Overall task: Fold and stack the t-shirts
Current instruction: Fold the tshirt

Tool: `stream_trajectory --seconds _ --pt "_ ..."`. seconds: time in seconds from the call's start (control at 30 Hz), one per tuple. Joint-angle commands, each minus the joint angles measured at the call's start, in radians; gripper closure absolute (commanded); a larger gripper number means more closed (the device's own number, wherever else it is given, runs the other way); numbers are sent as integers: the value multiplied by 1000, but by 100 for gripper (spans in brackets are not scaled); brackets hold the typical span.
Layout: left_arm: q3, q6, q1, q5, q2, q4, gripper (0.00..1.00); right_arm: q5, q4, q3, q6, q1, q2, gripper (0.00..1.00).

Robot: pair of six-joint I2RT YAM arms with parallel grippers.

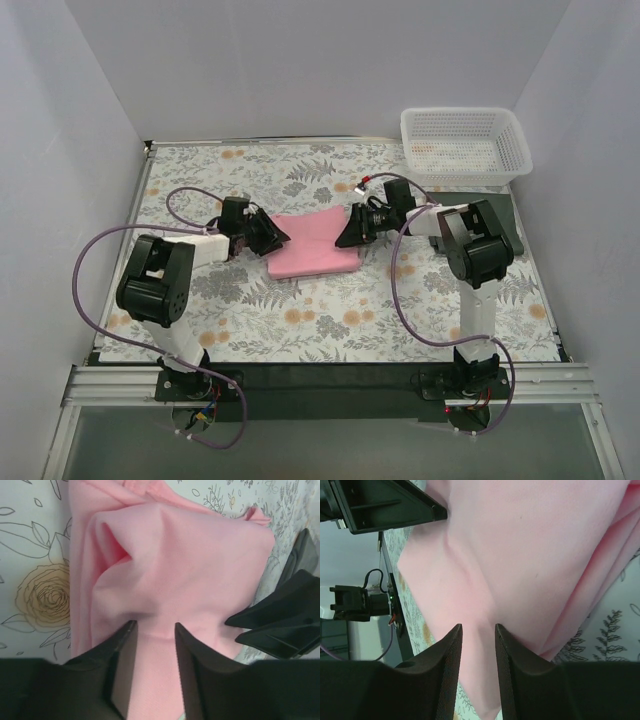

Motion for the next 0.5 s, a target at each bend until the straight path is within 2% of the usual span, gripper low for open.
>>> stream_trajectory --seconds 0.0,0.13,0.27,0.37,0.47 --pt "4 60 -1 -22 -130 -105 61 39 1 -13 -7 36 -110 66" --pt "-14 74 -30 -35 -285 -166 56 60 2 -38 15 105 -220 66" --pt "-79 55 -52 -10 -398 -191 56 66 14 -57 36 177 -256 66" --pt "-131 17 -91 27 -439 -192 63 51 36 -61 51 225 -227 68" --pt "-177 -14 -115 39 -418 -186 71 47 62 -50 61 266 -166 71"
